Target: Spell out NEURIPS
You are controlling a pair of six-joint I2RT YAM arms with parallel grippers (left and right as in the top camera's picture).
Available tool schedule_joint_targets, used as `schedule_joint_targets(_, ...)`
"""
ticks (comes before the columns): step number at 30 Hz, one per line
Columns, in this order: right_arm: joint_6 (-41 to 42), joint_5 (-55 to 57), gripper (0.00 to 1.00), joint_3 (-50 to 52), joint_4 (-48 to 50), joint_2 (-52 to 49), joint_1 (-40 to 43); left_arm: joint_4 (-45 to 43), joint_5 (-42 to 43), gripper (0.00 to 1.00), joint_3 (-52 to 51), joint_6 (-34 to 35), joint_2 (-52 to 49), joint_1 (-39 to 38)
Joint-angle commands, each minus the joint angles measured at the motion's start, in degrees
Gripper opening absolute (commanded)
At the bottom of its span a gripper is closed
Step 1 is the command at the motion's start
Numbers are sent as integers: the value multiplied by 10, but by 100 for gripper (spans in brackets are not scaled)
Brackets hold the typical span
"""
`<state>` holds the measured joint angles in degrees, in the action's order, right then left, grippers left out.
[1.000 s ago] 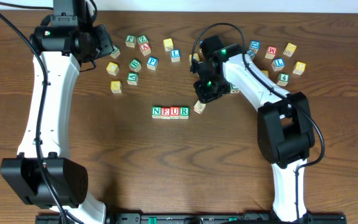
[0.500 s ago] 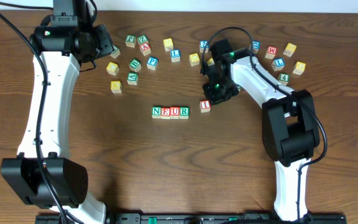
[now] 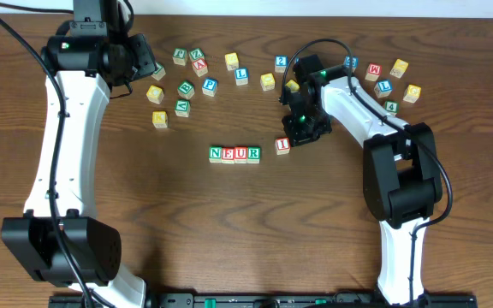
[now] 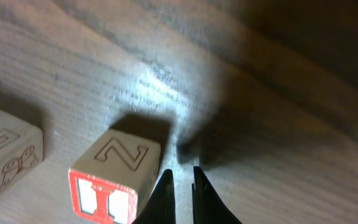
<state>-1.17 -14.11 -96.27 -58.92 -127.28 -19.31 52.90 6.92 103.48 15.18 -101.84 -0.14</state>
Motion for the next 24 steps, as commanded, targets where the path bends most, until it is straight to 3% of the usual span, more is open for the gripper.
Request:
schedule_joint_targets(1, 16, -15, 6, -5, -2, -4, -2, 2, -5, 26, -3, 1, -7, 1)
schedule_joint_targets(24, 74, -8, 6, -5, -18, -4, -53, 2, -5, 26, -3, 1, -7, 1)
